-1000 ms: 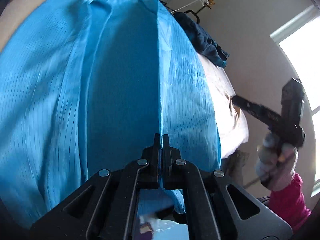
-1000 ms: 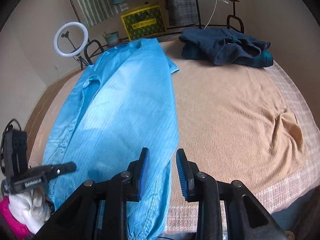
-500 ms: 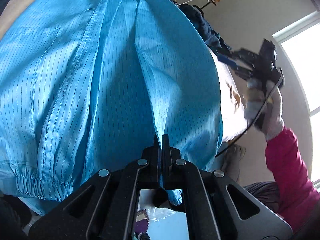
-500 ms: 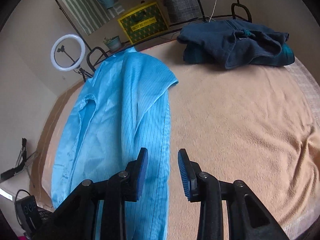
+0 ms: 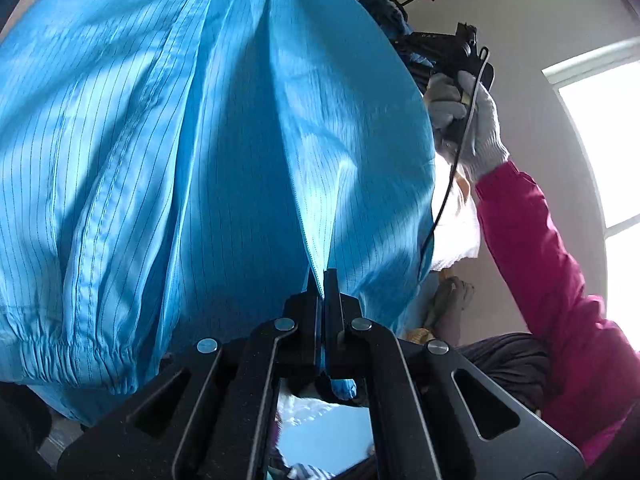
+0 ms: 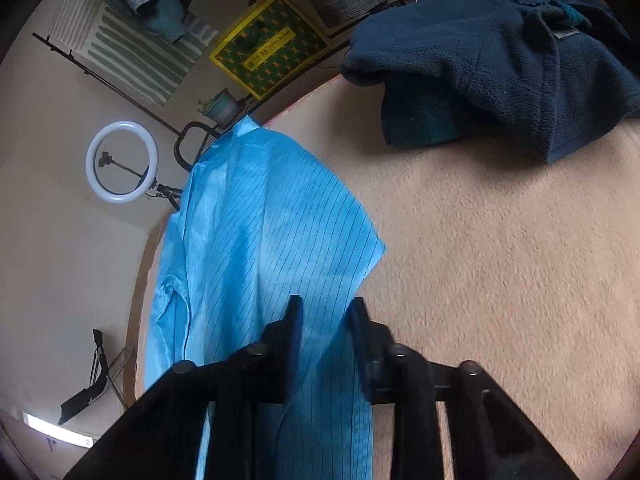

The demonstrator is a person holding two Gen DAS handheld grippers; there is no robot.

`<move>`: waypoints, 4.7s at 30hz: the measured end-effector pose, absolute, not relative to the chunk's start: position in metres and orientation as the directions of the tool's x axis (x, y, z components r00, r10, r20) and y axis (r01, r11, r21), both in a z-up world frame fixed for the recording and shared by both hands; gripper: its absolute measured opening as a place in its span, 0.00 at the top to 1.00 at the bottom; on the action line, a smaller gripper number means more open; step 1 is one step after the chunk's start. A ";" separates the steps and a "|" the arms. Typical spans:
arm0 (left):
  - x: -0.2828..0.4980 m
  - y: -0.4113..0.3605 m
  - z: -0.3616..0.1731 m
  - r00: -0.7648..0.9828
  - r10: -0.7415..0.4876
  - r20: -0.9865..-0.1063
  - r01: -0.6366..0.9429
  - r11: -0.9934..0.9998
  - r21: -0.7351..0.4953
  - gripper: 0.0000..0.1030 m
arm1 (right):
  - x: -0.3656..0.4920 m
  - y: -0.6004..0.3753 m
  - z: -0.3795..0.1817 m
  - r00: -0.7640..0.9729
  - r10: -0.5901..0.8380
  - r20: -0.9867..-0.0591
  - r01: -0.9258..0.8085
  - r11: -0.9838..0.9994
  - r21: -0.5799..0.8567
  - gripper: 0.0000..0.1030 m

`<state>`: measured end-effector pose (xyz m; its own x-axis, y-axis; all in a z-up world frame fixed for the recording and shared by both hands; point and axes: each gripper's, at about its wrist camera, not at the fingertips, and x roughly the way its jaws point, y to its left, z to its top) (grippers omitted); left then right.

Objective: Fold large clothes

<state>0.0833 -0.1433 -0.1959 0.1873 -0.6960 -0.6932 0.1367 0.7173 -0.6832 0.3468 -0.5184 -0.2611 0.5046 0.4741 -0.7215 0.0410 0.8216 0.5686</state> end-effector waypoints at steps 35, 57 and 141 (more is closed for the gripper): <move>0.070 -0.212 -0.217 0.140 -0.703 -0.697 0.231 0.708 -0.667 1.00 | 0.092 -0.477 -0.248 0.278 0.414 -0.867 -0.106 0.910 0.401 0.65; 0.051 -0.197 -0.217 0.157 -0.658 -0.736 0.260 0.747 -0.612 0.99 | 0.087 -0.476 -0.249 0.331 0.290 -0.898 -0.118 0.957 0.265 1.00; 0.081 -0.269 -0.127 0.341 -0.735 -0.586 0.428 0.676 -0.600 1.00 | 0.311 -0.536 -0.250 0.550 0.460 -0.698 0.231 0.719 0.656 0.99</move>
